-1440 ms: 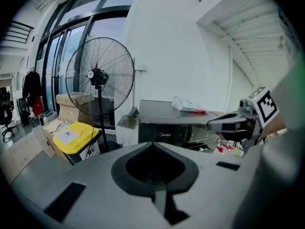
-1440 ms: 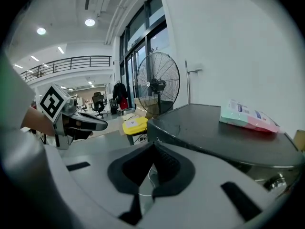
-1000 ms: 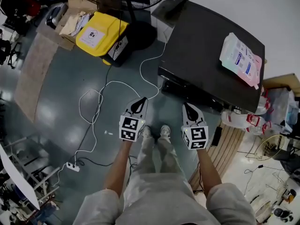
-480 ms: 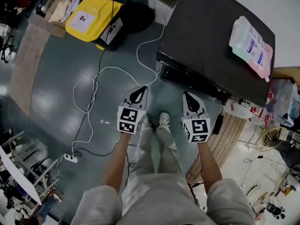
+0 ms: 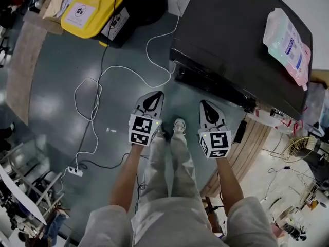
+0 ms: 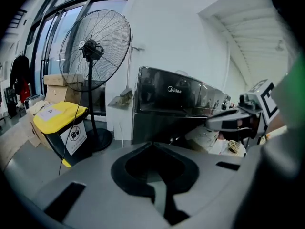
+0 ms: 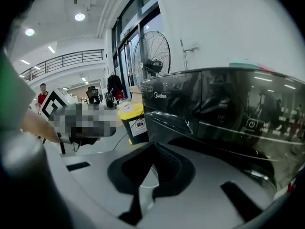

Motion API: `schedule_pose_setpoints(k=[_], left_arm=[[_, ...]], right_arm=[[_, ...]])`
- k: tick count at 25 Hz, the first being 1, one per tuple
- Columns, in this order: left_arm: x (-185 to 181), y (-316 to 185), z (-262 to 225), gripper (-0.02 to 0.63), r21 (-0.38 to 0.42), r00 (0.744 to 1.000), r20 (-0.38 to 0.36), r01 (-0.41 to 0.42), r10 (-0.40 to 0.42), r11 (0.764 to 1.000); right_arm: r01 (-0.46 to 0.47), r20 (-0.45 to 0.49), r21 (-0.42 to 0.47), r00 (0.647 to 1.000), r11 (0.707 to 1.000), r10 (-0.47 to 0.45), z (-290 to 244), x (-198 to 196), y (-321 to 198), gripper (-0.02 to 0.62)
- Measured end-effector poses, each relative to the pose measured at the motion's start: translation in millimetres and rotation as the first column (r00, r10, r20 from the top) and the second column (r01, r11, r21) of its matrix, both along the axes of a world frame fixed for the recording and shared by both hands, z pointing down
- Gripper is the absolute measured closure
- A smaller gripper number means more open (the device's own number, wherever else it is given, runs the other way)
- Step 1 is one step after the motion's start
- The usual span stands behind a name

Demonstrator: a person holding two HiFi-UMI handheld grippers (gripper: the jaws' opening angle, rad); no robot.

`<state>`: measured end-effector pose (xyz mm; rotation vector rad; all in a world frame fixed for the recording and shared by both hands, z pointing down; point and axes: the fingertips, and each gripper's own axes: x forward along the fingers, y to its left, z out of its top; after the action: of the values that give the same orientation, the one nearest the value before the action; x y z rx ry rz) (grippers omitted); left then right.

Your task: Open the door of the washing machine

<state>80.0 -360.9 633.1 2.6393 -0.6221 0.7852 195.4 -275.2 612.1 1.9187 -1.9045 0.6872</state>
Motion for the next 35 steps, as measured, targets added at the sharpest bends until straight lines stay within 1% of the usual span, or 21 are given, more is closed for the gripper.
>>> schedule_pose_setpoints(k=[5,8,10,12,16,22,23,25,26,29,32,34,35], left_arm=[[6,2,28,0.598,0.006,0.999,0.018,-0.035,0.035,0.999],[12,1,39,0.598,0.043,0.996,0.042,-0.08,0.078,0.996],[16,2,45,0.598,0.083,0.99,0.071,-0.131,0.126,0.988],[20,6,50,0.598,0.127,0.976,0.112,-0.199,0.186,0.972],[33,12,57,0.597,0.196,0.939,0.182,-0.326,0.293,0.925],[49,22,76,0.59,0.213,0.869,0.254,-0.478,0.425,0.852],[52,22,80,0.554,0.21,0.859,0.263,-0.496,0.44,0.843],[56,23,88,0.47,0.196,0.844,0.269,-0.519,0.463,0.832],[59,23,93,0.441,0.187,0.838,0.27,-0.529,0.475,0.828],[68,25,107,0.397,0.17,0.811,0.283,-0.568,0.512,0.805],[79,26,119,0.39,0.167,0.784,0.303,-0.603,0.542,0.78],[86,24,127,0.39,0.17,0.777,0.311,-0.612,0.547,0.773],[90,22,130,0.39,0.17,0.779,0.312,-0.609,0.544,0.774]], right_arm=[[-0.003,0.01,-0.023,1.0,1.0,0.003,26,-3,7,0.597],[-0.003,0.014,-0.036,1.0,0.999,0.004,38,-4,9,0.597],[-0.001,0.016,-0.042,1.0,0.999,0.002,44,-4,9,0.597],[0.002,0.018,-0.049,1.0,0.999,-0.001,49,-5,11,0.597],[0.004,0.023,-0.052,1.0,0.999,-0.003,54,-4,12,0.597],[0.0,0.028,-0.058,1.0,0.998,0.001,60,-1,16,0.597],[0.0,0.027,-0.06,1.0,0.998,0.002,61,0,17,0.597],[-0.002,0.028,-0.064,1.0,0.998,0.003,64,1,20,0.597],[-0.003,0.029,-0.066,1.0,0.998,0.005,65,2,21,0.597],[-0.003,0.03,-0.075,1.0,0.997,0.005,70,5,26,0.597],[0.0,0.033,-0.083,0.999,0.997,0.003,75,6,30,0.597],[0.0,0.038,-0.086,0.999,0.996,0.003,78,6,32,0.597],[0.001,0.04,-0.087,0.999,0.996,0.003,80,6,33,0.597]])
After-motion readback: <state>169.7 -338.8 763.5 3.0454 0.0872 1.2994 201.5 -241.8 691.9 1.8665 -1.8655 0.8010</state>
